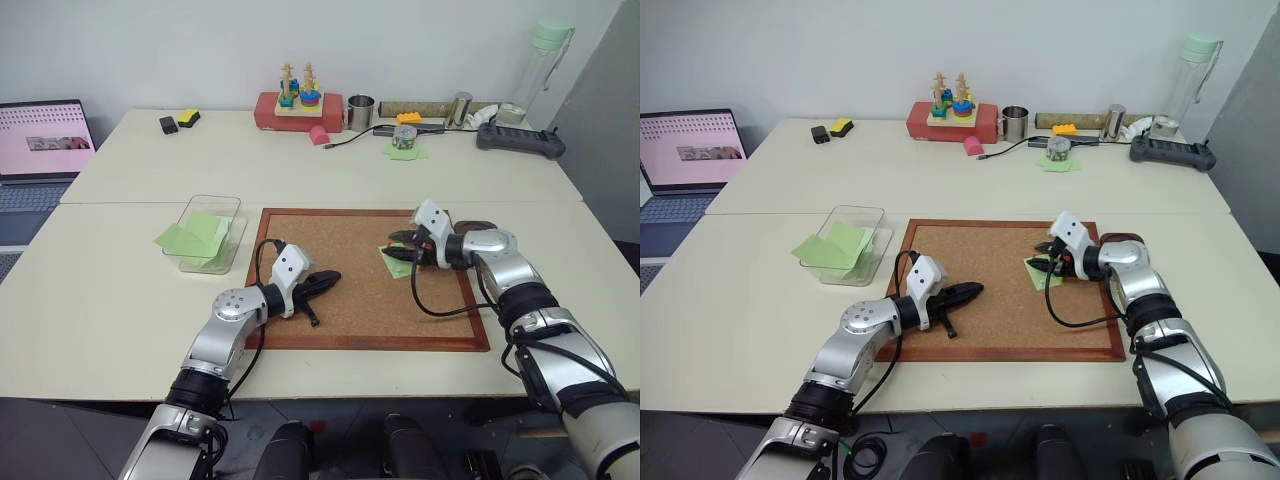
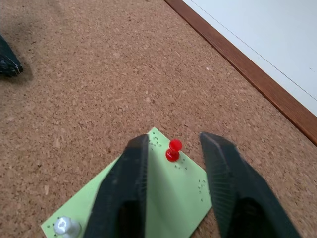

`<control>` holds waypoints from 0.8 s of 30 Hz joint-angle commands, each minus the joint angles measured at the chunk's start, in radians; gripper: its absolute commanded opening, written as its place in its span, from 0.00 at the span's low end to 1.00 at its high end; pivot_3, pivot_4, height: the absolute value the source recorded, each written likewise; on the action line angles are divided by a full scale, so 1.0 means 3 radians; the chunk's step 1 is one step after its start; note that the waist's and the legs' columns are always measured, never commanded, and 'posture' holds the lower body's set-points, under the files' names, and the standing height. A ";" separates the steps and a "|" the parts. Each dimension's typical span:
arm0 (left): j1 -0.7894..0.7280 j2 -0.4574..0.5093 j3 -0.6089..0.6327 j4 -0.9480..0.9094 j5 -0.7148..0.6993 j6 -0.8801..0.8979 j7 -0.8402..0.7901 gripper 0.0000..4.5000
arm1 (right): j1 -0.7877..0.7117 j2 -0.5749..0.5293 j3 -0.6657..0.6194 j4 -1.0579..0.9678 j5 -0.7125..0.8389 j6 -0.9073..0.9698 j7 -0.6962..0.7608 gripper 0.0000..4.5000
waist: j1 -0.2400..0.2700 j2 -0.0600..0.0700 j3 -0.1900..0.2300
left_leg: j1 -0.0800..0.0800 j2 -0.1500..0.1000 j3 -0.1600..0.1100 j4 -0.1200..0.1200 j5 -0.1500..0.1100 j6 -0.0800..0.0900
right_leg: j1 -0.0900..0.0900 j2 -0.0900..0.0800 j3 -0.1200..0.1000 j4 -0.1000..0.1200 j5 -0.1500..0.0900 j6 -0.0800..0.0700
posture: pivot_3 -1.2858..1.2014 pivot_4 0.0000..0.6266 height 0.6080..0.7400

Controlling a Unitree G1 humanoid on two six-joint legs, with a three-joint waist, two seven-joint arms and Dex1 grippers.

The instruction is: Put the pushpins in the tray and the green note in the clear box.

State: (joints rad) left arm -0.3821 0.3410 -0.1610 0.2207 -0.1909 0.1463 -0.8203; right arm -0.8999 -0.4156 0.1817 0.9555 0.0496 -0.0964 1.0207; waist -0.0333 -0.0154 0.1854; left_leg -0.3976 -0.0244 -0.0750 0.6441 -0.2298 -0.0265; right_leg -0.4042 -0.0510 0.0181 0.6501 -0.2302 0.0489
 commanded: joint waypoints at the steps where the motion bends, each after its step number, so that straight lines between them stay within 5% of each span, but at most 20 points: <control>1: 0.0084 0.0034 -0.0030 0.0013 0.0052 0.0061 -0.0015 0.00 | -0.0104 0.0000 -0.0079 -0.0018 -0.0018 -0.0076 0.0040 0.17 | 0.0000 0.0000 0.0000 | 0.0000 0.0000 0.0000 0.0000 0.0000 0.0000 | 0.0000 0.0000 0.0000 0.0000 0.0000 0.0000 | 0.52 0.24 1.00; 6: 0.0089 0.0042 -0.0035 0.0024 0.0064 0.0077 -0.0012 0.00 | -0.0118 0.0018 -0.0113 -0.0043 0.0027 -0.0047 0.0102 0.00 | -0.0001 0.0000 0.0000 | 0.0000 0.0000 0.0000 0.0000 0.0000 0.0000 | 0.0000 0.0000 0.0000 0.0000 0.0000 0.0000 | 0.52 0.24 1.00; 24: 0.0098 0.0080 -0.0075 0.0198 0.0186 0.0107 0.0025 0.00 | -0.0067 -0.0037 -0.0488 -0.0651 0.0383 0.0512 0.0227 0.00 | -0.0007 0.0006 -0.0003 | 0.0003 0.0001 0.0000 -0.0001 0.0000 0.0000 | 0.0001 0.0002 0.0000 0.0002 0.0000 0.0000 | 0.52 0.24 1.00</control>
State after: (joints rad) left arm -0.3796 0.3498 -0.1636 0.2239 -0.1703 0.1492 -0.8171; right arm -0.9062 -0.4142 0.0646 0.8210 0.1384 0.0380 1.0895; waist -0.0353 -0.0138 0.1844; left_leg -0.3966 -0.0242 -0.0750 0.6439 -0.2298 -0.0264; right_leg -0.4039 -0.0504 0.0182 0.6506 -0.2302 0.0489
